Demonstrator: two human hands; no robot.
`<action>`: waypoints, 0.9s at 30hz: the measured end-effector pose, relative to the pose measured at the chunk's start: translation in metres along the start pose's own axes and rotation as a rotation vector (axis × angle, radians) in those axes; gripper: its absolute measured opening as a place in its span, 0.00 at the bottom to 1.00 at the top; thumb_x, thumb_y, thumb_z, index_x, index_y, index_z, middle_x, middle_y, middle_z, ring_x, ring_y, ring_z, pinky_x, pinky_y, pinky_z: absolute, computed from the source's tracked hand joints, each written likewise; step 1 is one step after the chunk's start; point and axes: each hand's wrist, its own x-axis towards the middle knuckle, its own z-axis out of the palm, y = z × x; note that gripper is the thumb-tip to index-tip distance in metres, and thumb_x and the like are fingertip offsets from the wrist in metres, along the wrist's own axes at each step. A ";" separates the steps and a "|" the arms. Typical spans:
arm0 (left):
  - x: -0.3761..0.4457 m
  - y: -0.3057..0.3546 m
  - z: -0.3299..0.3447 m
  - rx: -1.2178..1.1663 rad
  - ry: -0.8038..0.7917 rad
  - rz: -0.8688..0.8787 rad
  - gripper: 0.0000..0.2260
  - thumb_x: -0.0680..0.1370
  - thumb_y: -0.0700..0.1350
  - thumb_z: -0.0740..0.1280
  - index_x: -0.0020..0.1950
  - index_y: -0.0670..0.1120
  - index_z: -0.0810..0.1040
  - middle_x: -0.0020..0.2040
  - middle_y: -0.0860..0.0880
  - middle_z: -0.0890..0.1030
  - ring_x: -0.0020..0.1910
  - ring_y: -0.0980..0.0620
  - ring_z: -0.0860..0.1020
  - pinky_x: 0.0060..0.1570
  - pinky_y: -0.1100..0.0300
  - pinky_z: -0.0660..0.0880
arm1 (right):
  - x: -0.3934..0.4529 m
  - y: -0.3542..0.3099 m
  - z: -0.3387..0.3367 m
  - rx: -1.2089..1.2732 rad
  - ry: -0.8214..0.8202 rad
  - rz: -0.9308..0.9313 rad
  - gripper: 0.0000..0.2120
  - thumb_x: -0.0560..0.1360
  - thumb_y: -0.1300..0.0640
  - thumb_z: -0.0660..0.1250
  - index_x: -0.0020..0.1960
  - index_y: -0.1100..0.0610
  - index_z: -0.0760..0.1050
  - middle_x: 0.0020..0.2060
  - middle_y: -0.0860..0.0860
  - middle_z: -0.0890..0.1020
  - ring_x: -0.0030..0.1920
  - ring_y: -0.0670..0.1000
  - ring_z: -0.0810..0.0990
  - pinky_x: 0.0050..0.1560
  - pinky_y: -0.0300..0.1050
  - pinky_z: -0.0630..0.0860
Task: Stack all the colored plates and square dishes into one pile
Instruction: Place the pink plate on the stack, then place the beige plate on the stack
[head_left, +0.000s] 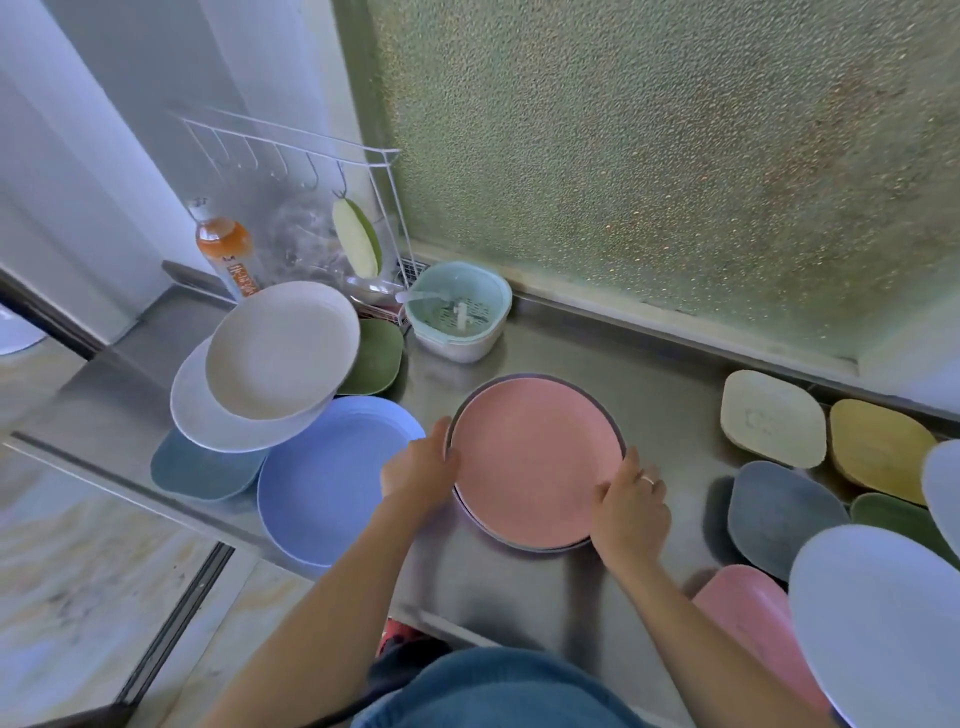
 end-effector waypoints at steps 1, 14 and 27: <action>0.002 -0.007 -0.006 -0.005 0.060 -0.004 0.20 0.79 0.49 0.53 0.71 0.55 0.61 0.54 0.43 0.80 0.51 0.40 0.77 0.46 0.53 0.70 | -0.001 -0.007 0.001 -0.017 0.061 -0.035 0.26 0.76 0.57 0.61 0.71 0.60 0.59 0.60 0.62 0.73 0.58 0.62 0.73 0.51 0.54 0.74; 0.048 -0.137 -0.103 0.035 0.268 -0.066 0.22 0.77 0.37 0.55 0.70 0.50 0.68 0.61 0.42 0.67 0.49 0.37 0.75 0.46 0.48 0.70 | -0.026 -0.253 0.013 0.374 -0.180 -0.492 0.20 0.80 0.52 0.53 0.69 0.58 0.61 0.53 0.59 0.80 0.54 0.61 0.77 0.48 0.52 0.69; 0.063 -0.195 -0.120 -0.005 0.215 0.030 0.17 0.79 0.43 0.56 0.68 0.47 0.68 0.60 0.42 0.69 0.51 0.40 0.76 0.45 0.50 0.73 | -0.024 -0.348 0.037 0.681 -0.305 -0.144 0.06 0.79 0.62 0.50 0.47 0.61 0.65 0.40 0.55 0.74 0.42 0.55 0.69 0.39 0.43 0.61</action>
